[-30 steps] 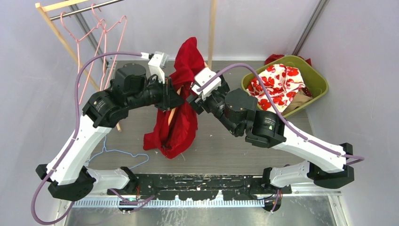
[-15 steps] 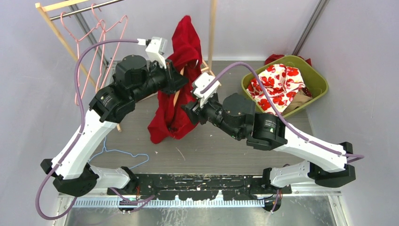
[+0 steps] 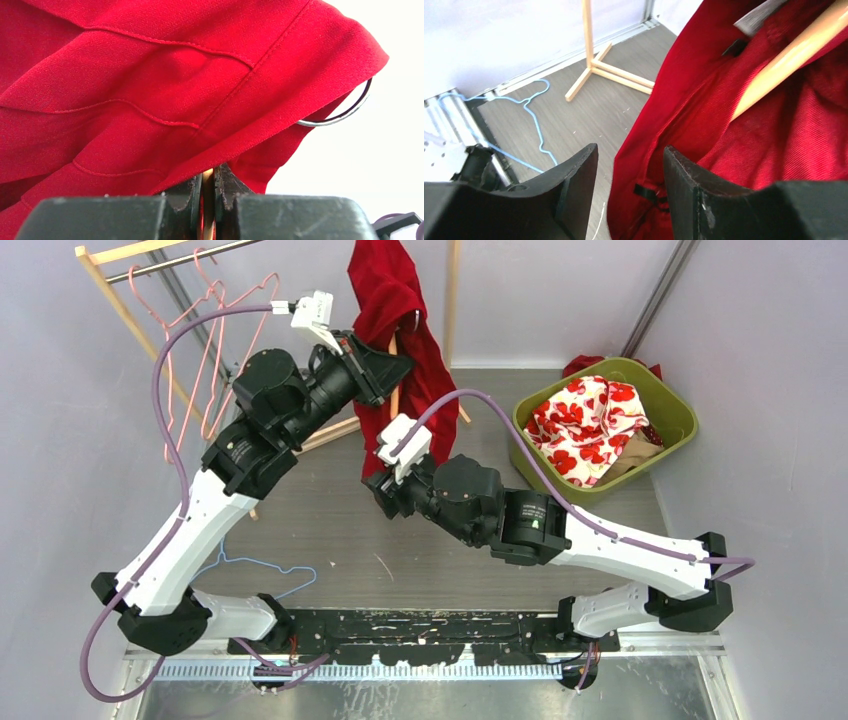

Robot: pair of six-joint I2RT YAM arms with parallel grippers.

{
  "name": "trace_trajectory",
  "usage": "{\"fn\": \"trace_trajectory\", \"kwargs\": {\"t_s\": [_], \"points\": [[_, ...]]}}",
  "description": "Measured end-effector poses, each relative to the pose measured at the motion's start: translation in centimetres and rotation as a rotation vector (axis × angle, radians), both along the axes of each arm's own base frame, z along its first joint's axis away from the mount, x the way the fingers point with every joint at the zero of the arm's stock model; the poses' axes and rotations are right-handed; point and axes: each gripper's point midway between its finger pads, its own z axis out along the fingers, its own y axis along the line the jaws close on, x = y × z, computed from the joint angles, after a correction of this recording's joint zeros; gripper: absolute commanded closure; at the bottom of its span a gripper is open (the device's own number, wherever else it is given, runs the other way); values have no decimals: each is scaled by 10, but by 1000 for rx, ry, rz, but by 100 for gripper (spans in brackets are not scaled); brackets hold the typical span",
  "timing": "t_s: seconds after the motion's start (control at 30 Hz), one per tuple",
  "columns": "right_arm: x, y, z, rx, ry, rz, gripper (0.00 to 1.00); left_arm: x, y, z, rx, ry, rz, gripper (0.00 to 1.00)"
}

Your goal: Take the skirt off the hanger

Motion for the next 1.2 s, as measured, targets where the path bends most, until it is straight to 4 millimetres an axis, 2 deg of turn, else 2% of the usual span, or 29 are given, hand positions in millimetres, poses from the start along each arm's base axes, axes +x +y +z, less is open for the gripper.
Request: {"fn": "trace_trajectory", "kwargs": {"t_s": [0.27,0.37,0.47,0.57,0.67,0.73,0.97,1.2], "points": [[18,-11,1,-17,-78,-122,45,-1,-6,-8,-10,26,-30,100],[22,-14,-1,-28,-93,-149,49,-2,-6,-10,-7,27,-31,100],[26,-17,-3,-41,-108,-174,62,-3,-4,-10,-5,24,-32,100],[30,-19,-6,-61,-118,-201,79,-8,-3,-7,-10,17,-47,100],[33,-15,-13,-78,-116,-212,92,-13,0,-5,-3,-1,-57,100],[32,-10,-19,-94,-116,-207,97,-13,2,-6,5,-15,-56,100],[28,-3,-26,-111,-74,-178,99,-6,-2,-21,28,-24,-51,100],[5,22,-5,-4,4,-39,98,7,-20,-33,23,-38,-70,100]]}}
